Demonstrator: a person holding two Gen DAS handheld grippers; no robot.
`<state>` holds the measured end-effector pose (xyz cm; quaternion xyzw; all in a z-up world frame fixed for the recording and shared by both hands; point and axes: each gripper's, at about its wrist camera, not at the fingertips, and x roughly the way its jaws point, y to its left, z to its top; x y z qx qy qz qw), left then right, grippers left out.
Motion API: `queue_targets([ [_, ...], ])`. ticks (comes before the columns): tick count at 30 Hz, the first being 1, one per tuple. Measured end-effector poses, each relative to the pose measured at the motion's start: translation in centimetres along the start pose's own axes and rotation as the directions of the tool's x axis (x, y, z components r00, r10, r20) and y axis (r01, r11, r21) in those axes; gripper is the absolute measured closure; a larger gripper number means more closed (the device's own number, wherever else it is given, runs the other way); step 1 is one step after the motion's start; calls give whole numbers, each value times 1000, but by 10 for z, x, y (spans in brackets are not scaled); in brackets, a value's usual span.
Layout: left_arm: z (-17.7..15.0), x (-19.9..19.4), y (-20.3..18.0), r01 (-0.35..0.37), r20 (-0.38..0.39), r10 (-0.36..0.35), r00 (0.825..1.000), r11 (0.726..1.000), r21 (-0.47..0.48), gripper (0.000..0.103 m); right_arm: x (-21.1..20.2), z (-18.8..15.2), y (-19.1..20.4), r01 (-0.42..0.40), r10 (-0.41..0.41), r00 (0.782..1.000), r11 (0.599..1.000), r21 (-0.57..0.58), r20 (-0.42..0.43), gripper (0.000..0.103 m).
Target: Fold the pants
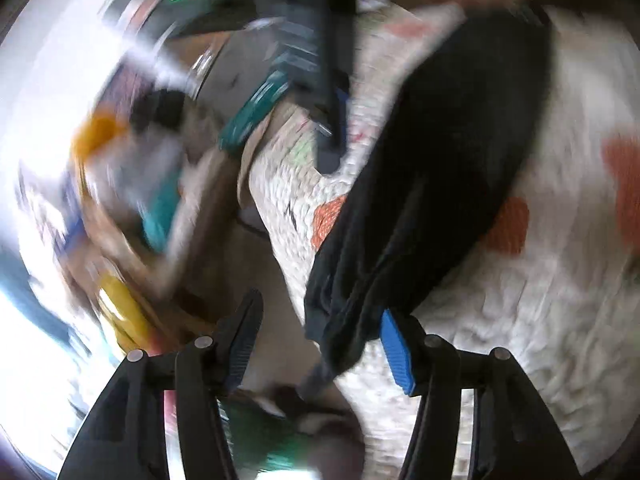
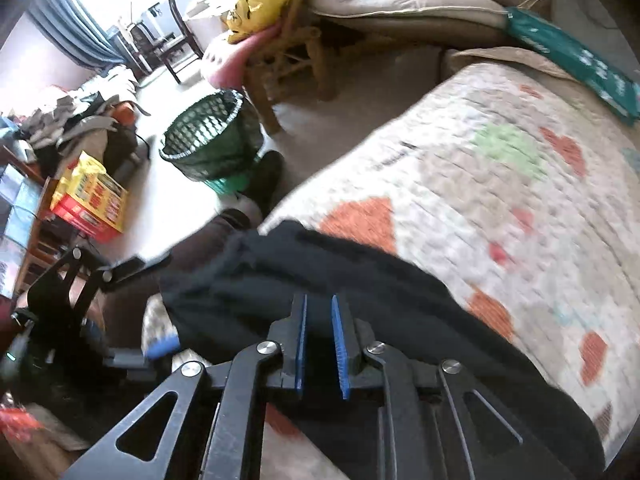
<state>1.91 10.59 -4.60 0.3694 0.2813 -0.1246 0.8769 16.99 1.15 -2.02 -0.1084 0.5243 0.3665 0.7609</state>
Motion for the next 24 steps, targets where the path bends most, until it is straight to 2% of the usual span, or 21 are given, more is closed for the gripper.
queue_targets([
  [2,-6,-4,27,40,-5,-41,999,987,-157,45,14,11,4,-7,7,1000,1000,-2,0,85],
  [5,-17,-9,57,37,-5,-41,999,946,-323,45,38,23,13,-16,14,999,999,-44,-30,78],
  [9,-36,-14,83,-5,-34,-11,999,901,-435,45,62,36,32,-22,15,998,993,-114,-59,56],
  [14,-64,-22,110,-61,-80,21,997,837,-543,45,78,43,51,-24,7,997,980,-198,-83,56],
  [17,-76,-25,116,-101,-108,47,993,810,-578,45,96,41,66,6,-40,992,961,-276,-118,56],
  [18,-78,-25,117,-109,-115,50,992,803,-586,45,103,40,70,24,-66,989,953,-303,-131,58],
  [21,-79,-23,119,-110,-117,50,992,794,-598,45,116,32,79,58,-130,977,927,-371,-171,98],
  [24,-76,-23,119,-114,-106,62,992,794,-597,45,100,39,81,101,-145,985,929,-355,-99,100],
])
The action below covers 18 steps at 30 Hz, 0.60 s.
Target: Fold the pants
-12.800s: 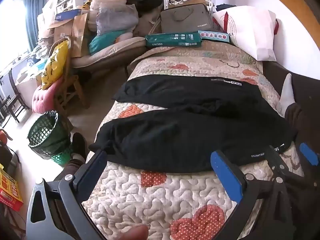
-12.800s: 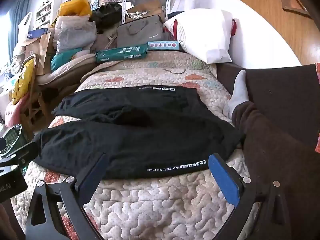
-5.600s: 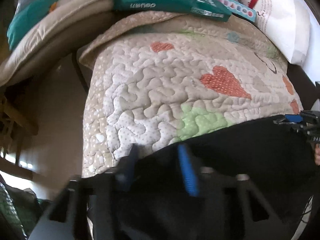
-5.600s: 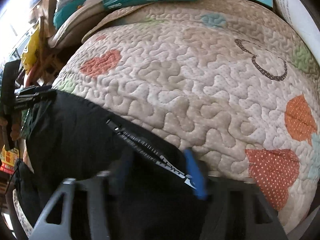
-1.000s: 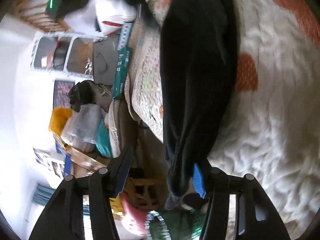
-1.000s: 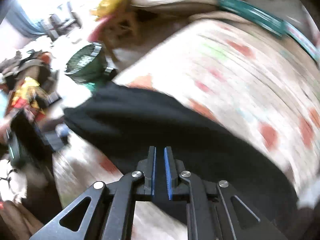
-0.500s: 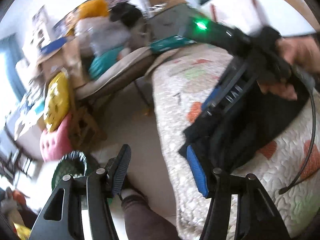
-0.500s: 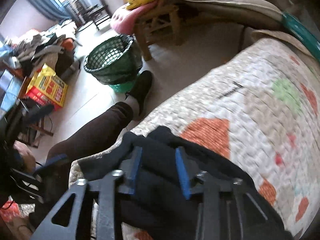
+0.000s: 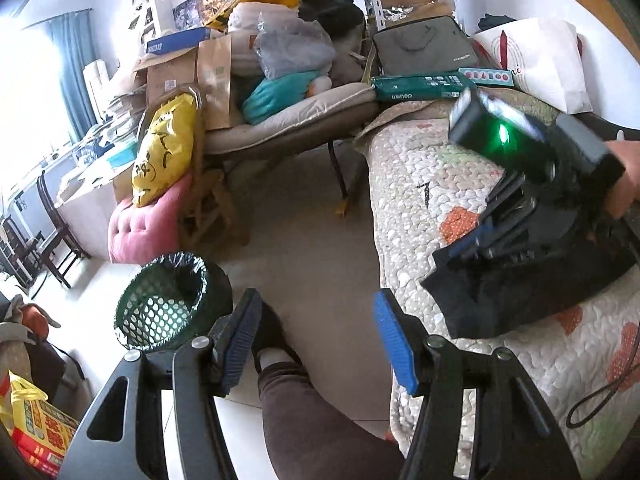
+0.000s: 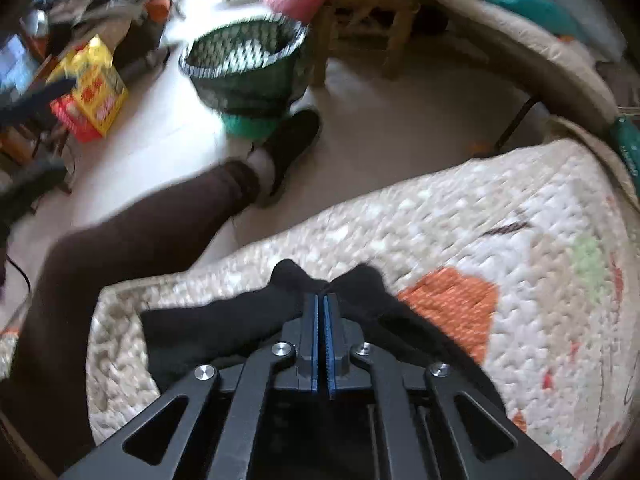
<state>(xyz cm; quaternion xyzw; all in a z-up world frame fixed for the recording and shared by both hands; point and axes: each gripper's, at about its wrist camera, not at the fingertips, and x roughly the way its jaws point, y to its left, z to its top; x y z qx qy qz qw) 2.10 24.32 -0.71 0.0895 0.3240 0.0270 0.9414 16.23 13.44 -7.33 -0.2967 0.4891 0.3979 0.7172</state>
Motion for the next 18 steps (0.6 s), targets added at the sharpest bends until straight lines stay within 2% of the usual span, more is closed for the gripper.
queue_targets([
  [3,4,0,-1,5,10,-5,1000,1000,-24,45,-13,10,-12,60,-62,997,997,46,53,100],
  [7,13,2,0,37,16,-36,999,997,-70,45,-2,25,-31,155,-158,987,981,121,21,100],
  [10,19,3,-5,45,11,-44,999,996,-81,45,16,28,-42,148,-142,989,977,156,-45,99],
  [12,25,2,-11,74,14,-73,997,993,-91,45,10,22,-48,147,-147,989,971,186,-17,98],
  [14,32,2,-18,114,8,-114,993,989,-96,44,-13,12,-59,100,-118,991,963,252,57,96],
  [15,37,3,-26,144,-1,-145,989,986,-85,43,-24,4,-66,82,-111,990,954,289,83,91],
  [17,47,7,-47,182,-12,-183,983,983,-40,42,-57,-28,-85,69,-128,983,922,380,133,70],
  [18,51,10,-55,191,-16,-191,981,981,-22,42,-66,-38,-90,78,-145,980,910,407,136,51],
])
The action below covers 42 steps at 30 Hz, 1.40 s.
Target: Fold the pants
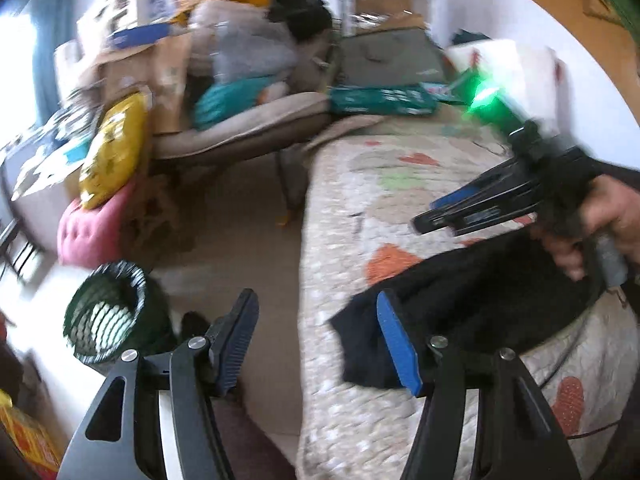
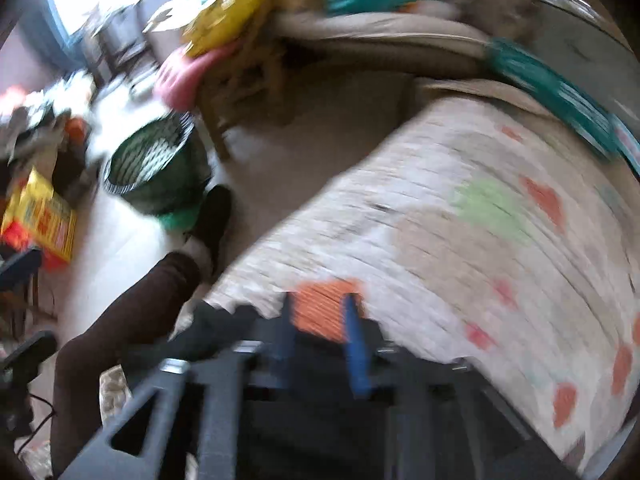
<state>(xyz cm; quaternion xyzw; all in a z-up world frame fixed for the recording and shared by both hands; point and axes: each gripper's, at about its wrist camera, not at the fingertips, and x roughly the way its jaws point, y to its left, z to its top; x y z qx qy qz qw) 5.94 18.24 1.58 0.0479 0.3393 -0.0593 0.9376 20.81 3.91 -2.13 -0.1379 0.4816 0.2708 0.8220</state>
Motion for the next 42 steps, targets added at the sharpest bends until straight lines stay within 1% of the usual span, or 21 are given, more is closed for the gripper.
queue_targets([
  [1,5,6,-10,15,-12,-15,1000,1000,21,42,-19,-15,-20,29,-29,999,998,48,20,45],
  [4,16,33,-41,67,-92,-61,994,995,70,42,-67,-60,-80,95,-107,992,979,183,60,45],
  [6,21,57,-62,135,-169,-121,978,988,77,42,-102,-96,-130,159,-184,981,942,295,57,45],
  [8,23,78,-75,147,-233,-127,964,987,70,42,-135,-138,-182,213,-250,968,875,435,30,45],
  [9,24,86,-82,147,-249,-124,960,986,78,42,-150,-163,-208,225,-267,964,828,514,8,45],
  [13,19,105,-106,98,-260,-60,964,986,138,42,-183,-233,-268,232,-276,960,680,695,-50,45],
  [16,13,111,-112,122,-287,-86,954,987,108,42,-186,-264,-285,236,-266,961,638,733,-78,45],
  [18,12,107,-116,135,-279,-105,954,987,91,42,-178,-274,-287,222,-241,967,634,741,-83,45],
  [20,12,101,-118,137,-262,-110,959,987,87,42,-161,-276,-286,200,-189,977,639,742,-101,45],
  [22,12,96,-117,143,-247,-121,961,987,71,42,-147,-274,-283,239,-184,971,653,719,-155,45],
  [24,13,92,-114,140,-236,-124,964,989,50,42,-136,-273,-281,243,-169,970,681,691,-175,45],
  [26,12,87,-109,134,-217,-125,968,991,28,42,-121,-272,-274,267,-148,961,708,654,-232,46],
  [28,11,84,-105,114,-203,-108,973,993,21,42,-115,-271,-266,271,-139,957,738,617,-255,59],
  [30,9,84,-100,107,-197,-103,975,994,12,42,-116,-268,-258,290,-160,951,759,583,-265,63],
  [31,8,86,-98,102,-201,-98,975,995,7,42,-117,-268,-255,296,-168,949,763,574,-267,86],
  [32,8,87,-96,95,-207,-92,974,995,4,42,-119,-268,-255,303,-173,947,762,572,-271,92],
  [34,6,91,-92,86,-216,-85,973,996,-4,42,-130,-266,-257,314,-197,946,754,577,-257,93],
  [36,6,94,-89,82,-223,-84,971,996,-18,42,-143,-263,-260,349,-250,936,743,571,-247,93],
  [39,7,96,-89,88,-219,-94,971,995,-38,42,-153,-258,-271,391,-294,920,724,568,-259,94],
  [41,7,98,-93,92,-216,-97,972,995,-33,42,-157,-255,-277,448,-345,894,711,542,-286,94],
  [42,7,99,-95,91,-218,-95,971,995,-27,42,-157,-254,-279,487,-377,873,706,515,-309,94],
])
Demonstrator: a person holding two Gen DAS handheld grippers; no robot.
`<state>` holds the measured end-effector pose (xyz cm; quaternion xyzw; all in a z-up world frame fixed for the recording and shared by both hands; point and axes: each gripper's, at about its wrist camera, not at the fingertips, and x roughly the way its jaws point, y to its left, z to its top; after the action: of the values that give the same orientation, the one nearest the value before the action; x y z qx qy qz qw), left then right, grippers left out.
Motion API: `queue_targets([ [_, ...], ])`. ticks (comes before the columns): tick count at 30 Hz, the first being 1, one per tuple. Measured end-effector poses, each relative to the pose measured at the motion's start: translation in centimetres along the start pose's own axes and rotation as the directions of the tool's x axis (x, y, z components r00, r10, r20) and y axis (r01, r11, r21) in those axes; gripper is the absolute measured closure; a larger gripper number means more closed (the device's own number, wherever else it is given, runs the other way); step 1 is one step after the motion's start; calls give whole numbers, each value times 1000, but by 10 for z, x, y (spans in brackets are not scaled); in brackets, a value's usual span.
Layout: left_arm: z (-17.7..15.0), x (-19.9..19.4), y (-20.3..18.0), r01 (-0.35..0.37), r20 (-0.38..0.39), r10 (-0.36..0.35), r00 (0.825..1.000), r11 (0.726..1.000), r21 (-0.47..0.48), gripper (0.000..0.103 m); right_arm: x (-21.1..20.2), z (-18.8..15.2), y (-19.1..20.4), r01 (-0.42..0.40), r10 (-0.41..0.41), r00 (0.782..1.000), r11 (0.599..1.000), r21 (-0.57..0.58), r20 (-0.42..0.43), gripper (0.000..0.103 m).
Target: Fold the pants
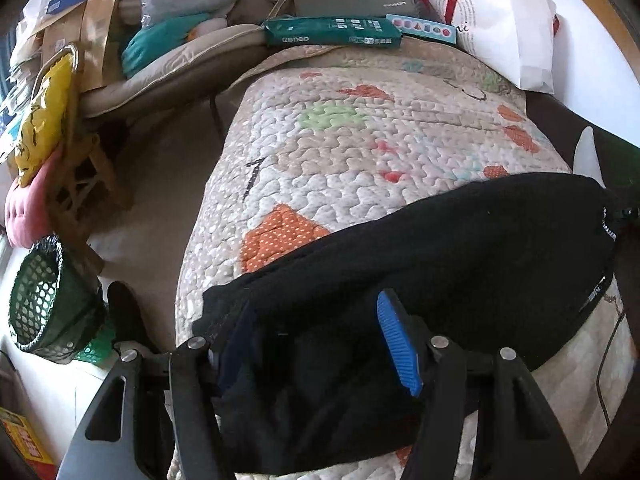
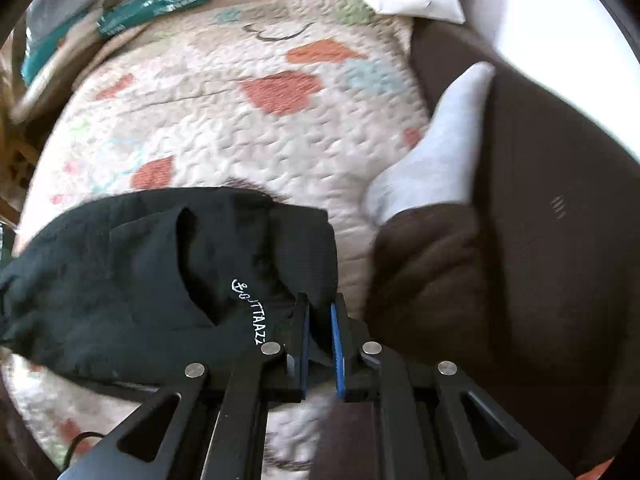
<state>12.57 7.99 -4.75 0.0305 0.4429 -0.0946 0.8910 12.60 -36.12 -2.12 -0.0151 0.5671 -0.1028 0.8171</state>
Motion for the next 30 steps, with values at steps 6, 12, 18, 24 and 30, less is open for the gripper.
queue_targets([
  [6,-8,23,-4,-57,-30,59,998,998,41,42,21,-7,3,56,-60,991,998,-38,-120,87],
  [12,-12,33,0,-37,-36,39,999,998,50,40,3,-3,0,69,-69,991,998,-2,-118,78],
  [18,-20,36,-5,-51,17,50,999,997,55,36,-23,43,66,-198,199,979,980,-30,54,69],
  [24,-24,35,-7,-58,47,55,997,997,55,35,18,97,166,-361,371,927,921,-146,49,69],
  [30,-28,35,-6,-53,75,50,996,997,48,35,59,108,212,-441,430,898,878,-187,-97,68],
])
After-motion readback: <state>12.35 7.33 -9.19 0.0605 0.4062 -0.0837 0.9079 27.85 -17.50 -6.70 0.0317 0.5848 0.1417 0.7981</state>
